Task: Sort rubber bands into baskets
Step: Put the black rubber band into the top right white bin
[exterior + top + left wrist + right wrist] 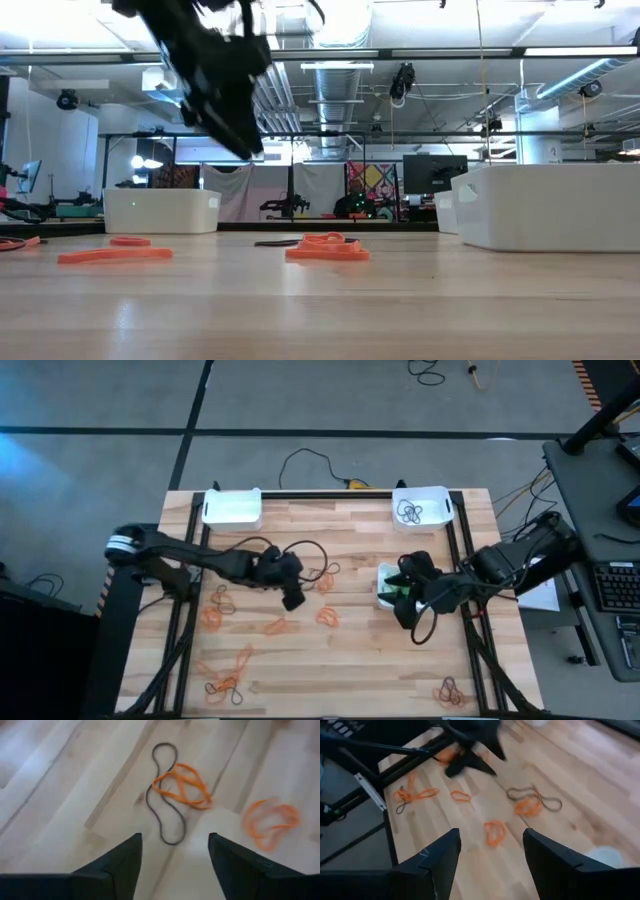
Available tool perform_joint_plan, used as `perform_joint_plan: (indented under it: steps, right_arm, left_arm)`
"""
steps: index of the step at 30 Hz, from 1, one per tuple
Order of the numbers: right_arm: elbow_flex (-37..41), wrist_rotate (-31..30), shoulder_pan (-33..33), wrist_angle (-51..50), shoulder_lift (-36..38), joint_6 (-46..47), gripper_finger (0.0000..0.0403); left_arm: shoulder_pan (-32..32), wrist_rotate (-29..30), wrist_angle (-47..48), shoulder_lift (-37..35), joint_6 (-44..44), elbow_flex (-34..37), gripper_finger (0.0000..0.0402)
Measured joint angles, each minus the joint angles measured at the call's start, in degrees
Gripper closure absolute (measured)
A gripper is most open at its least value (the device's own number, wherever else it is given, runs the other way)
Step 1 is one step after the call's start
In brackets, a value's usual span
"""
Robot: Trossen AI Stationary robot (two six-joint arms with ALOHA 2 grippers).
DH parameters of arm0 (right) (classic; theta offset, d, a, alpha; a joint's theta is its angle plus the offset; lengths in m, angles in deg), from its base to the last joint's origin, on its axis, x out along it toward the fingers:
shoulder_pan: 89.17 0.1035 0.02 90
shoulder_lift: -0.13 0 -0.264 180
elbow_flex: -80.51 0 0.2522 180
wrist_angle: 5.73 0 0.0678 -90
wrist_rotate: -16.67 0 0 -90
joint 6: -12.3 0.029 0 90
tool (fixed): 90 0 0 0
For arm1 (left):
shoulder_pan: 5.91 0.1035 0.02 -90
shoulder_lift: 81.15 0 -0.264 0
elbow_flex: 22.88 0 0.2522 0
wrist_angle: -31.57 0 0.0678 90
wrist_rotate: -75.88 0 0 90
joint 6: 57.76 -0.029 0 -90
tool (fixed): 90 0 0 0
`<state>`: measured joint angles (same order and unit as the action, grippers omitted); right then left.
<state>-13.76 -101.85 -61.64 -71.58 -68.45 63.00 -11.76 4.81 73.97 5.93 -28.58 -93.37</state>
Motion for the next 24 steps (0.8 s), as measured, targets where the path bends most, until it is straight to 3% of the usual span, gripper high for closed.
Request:
perform_joint_plan:
  steps: [6, 11, 20, 24]
  right_arm:
    - [-2.6, 0.9, -2.0, -2.2, -2.5, -9.4, 0.0193]
    - [-1.6, 7.9, -10.3, -2.1, -5.5, -21.1, 0.0193]
    - [1.8, 28.1, -27.6, 4.3, -17.7, -48.9, 0.0190]
    - [2.8, 34.6, -33.3, 8.0, -26.3, -58.2, 0.0167]
  left_arm:
    - [0.8, -0.4, -7.1, 6.7, -1.6, 0.9, 0.0151]
    - [0.0, -2.5, -9.3, 7.0, 0.0, 2.0, 0.0152]
    - [-6.6, -3.1, -9.0, -7.9, 9.4, 10.7, 0.0166]
    - [-11.6, -2.9, -9.9, -14.8, 17.3, 15.5, 0.0168]
